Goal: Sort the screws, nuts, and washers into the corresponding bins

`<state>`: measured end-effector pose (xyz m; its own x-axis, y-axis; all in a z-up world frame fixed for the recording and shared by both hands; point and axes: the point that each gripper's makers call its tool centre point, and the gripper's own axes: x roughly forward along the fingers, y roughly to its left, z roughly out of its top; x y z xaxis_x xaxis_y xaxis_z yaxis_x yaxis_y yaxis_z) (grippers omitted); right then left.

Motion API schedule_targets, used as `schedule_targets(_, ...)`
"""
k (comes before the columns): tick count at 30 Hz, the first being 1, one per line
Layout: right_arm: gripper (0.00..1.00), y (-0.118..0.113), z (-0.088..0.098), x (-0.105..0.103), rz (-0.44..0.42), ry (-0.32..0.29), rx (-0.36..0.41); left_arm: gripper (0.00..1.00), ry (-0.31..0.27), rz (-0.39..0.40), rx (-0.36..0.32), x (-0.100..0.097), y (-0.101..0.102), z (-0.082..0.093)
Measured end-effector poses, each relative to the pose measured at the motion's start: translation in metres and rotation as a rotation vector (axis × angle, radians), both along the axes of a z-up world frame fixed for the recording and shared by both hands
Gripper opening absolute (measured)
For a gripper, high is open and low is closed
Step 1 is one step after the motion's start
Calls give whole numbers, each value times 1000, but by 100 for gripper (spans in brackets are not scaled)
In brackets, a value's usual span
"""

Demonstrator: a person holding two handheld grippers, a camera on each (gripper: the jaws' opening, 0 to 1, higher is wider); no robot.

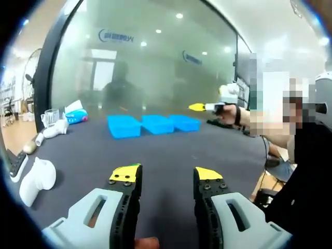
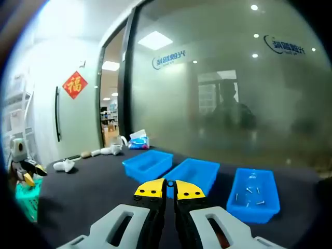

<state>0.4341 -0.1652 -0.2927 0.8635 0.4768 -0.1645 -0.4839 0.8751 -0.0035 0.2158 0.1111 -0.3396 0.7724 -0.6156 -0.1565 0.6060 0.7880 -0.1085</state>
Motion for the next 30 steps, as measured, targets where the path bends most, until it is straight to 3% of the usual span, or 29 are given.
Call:
schedule_targets(13,4,22,-9,80,-63,33,-76,38,-12,25,10,3,5,2)
schedule_targets(21,4,33,-20,102,-80,57,-90,38,-12,26,6,5,5,2)
schedule_targets(30,4,36,-28,103,-75,64,-98,38,-10,34,7,6,7,1)
